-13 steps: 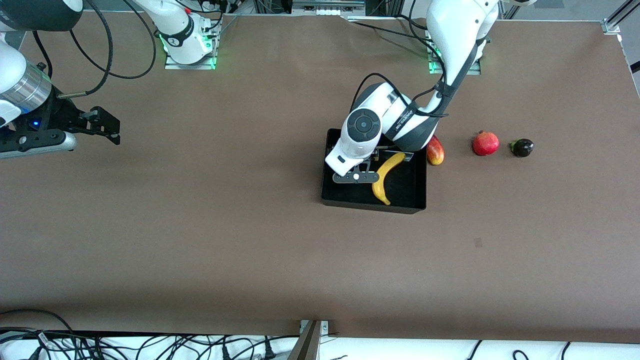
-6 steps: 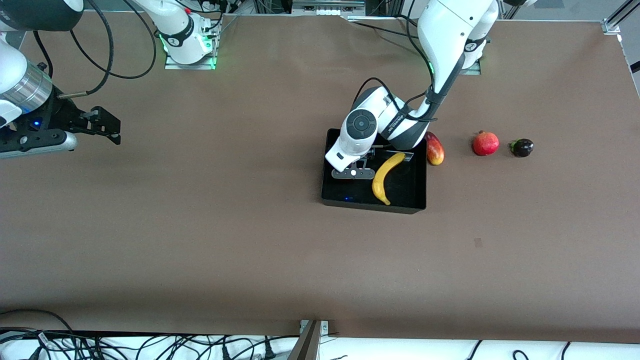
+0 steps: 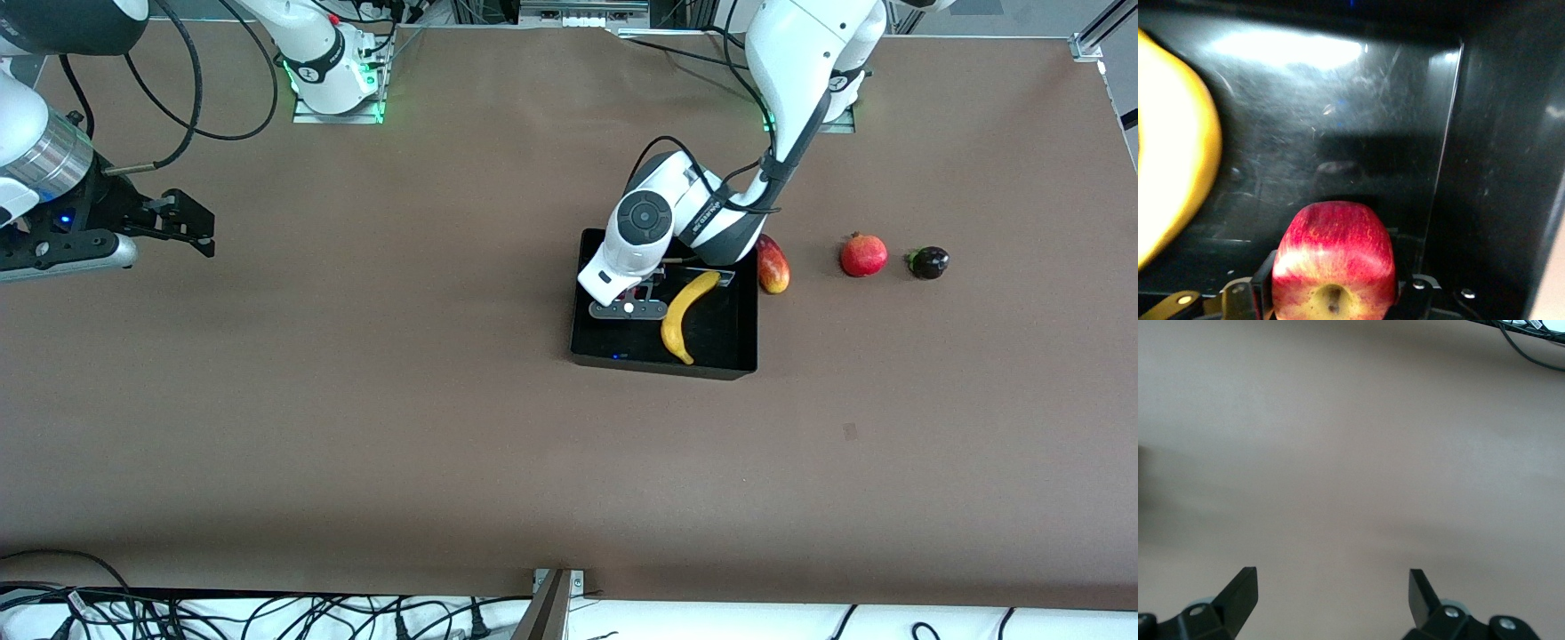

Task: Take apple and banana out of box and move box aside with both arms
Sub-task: 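Lower the left gripper and grasp the apple, then lift the apple out and set it on the table beside the mango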

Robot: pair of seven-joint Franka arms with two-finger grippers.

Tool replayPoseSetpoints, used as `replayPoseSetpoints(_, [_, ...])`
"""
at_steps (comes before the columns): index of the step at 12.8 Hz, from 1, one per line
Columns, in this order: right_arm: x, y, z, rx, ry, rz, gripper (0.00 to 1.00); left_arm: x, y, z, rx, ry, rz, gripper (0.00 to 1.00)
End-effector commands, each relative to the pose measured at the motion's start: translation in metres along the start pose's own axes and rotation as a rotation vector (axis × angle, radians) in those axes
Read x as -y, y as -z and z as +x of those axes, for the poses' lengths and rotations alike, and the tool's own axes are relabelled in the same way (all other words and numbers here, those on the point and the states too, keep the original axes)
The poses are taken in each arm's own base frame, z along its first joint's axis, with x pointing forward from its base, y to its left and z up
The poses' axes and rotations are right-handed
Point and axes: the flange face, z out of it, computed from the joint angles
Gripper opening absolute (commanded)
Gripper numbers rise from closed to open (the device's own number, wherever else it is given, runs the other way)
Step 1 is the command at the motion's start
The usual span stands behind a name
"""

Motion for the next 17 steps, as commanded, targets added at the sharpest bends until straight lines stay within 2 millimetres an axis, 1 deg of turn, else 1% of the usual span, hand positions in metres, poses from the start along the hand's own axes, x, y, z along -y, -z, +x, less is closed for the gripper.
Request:
replayPoseSetpoints(1, [0.002,0.005,-0.001,-0.003,0.002,0.003,1.0,0.025,0.078,0.014,0.014,0.016,0.009,0.31])
replayPoseSetpoints(3, [0.002,0.004,-0.001,-0.003,0.002,0.003,1.0,0.069,0.137,0.043,0.065,-0.005,0.029,0.32])
replayPoseSetpoints(4, [0.002,0.004,-0.001,-0.002,0.003,0.004,1.0,0.098,0.159,0.056,0.109,-0.034,0.045,0.32])
replayPoseSetpoints(5, [0.002,0.004,0.0,-0.007,0.003,0.002,1.0,0.132,0.169,0.065,0.161,-0.064,0.065,0.32])
replayPoseSetpoints(6, [0.001,0.004,0.0,-0.011,0.005,0.0,1.0,0.167,0.169,0.074,0.2,-0.087,0.078,0.35])
replayPoseSetpoints(7, [0.001,0.004,0.0,-0.01,0.005,0.0,1.0,0.197,0.167,0.08,0.224,-0.111,0.095,0.36])
replayPoseSetpoints(8, [0.001,0.004,0.0,-0.011,0.007,0.0,1.0,0.23,0.156,0.087,0.241,-0.133,0.133,0.35])
replayPoseSetpoints(9, [0.001,0.004,0.0,-0.01,0.004,0.0,1.0,0.255,0.142,0.091,0.262,-0.145,0.157,0.34])
replayPoseSetpoints(11, [0.0,0.004,0.0,-0.01,0.002,-0.002,1.0,0.29,0.103,0.091,0.259,-0.167,0.168,0.33])
replayPoseSetpoints(12, [0.001,0.004,0.0,-0.01,0.002,0.0,1.0,0.317,0.083,0.092,0.237,-0.191,0.174,0.33])
replayPoseSetpoints(13, [0.001,0.004,0.0,-0.01,0.002,0.0,1.0,0.336,0.067,0.094,0.205,-0.21,0.155,0.33])
replayPoseSetpoints(14, [0.001,0.004,0.0,-0.01,0.002,0.0,1.0,0.342,0.051,0.091,0.185,-0.24,0.143,0.33])
replayPoseSetpoints(16, [0.001,0.004,0.0,-0.01,0.002,0.0,1.0,0.342,0.022,0.08,0.153,-0.26,0.128,0.33])
replayPoseSetpoints(17, [0.001,0.004,0.0,-0.011,0.002,0.001,1.0,0.343,0.003,0.075,0.128,-0.272,0.117,0.4])
